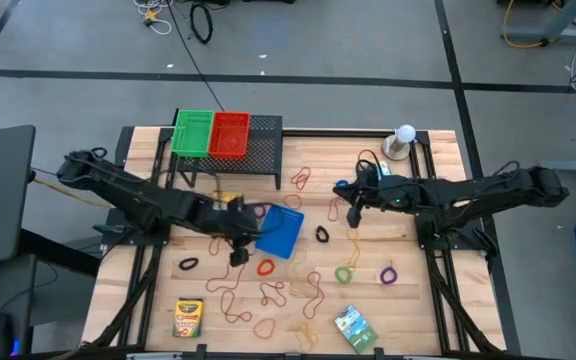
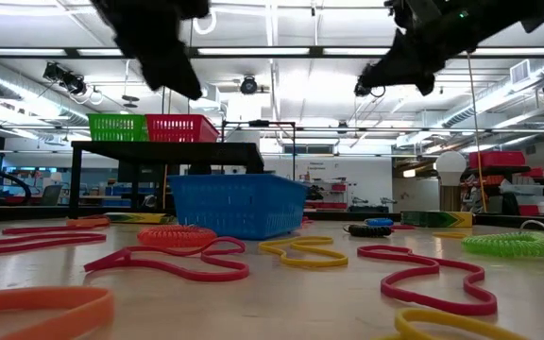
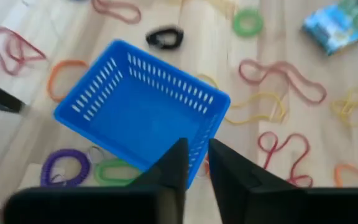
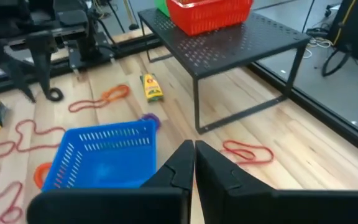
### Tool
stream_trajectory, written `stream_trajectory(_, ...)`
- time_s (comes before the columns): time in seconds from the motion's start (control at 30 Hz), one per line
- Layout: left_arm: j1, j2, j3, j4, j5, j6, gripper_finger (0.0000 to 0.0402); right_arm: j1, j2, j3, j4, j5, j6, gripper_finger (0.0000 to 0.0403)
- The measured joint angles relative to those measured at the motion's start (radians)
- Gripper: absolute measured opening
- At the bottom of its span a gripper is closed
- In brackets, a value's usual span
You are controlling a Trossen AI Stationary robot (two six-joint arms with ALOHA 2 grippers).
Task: Pick & Place Office Desk Supplies
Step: Put the blue bin on the shelf
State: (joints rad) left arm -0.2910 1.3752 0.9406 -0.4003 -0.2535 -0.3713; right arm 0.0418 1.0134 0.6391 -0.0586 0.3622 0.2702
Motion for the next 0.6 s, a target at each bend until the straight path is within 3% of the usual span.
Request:
stream_trajectory(0.3, 0.012, 0.28, 0.151, -0.006, 0.023, 0.157, 0.0156, -0.001, -0.007, -0.028, -0.015, -0.031, -0.049, 0.0023)
stream_trajectory(0.6, 0.012, 0.416, 0.215, -0.058, 0.043, 0.224, 0.0162, -0.001, -0.009, -0.028, -0.012, -0.087, -0.114, 0.0023)
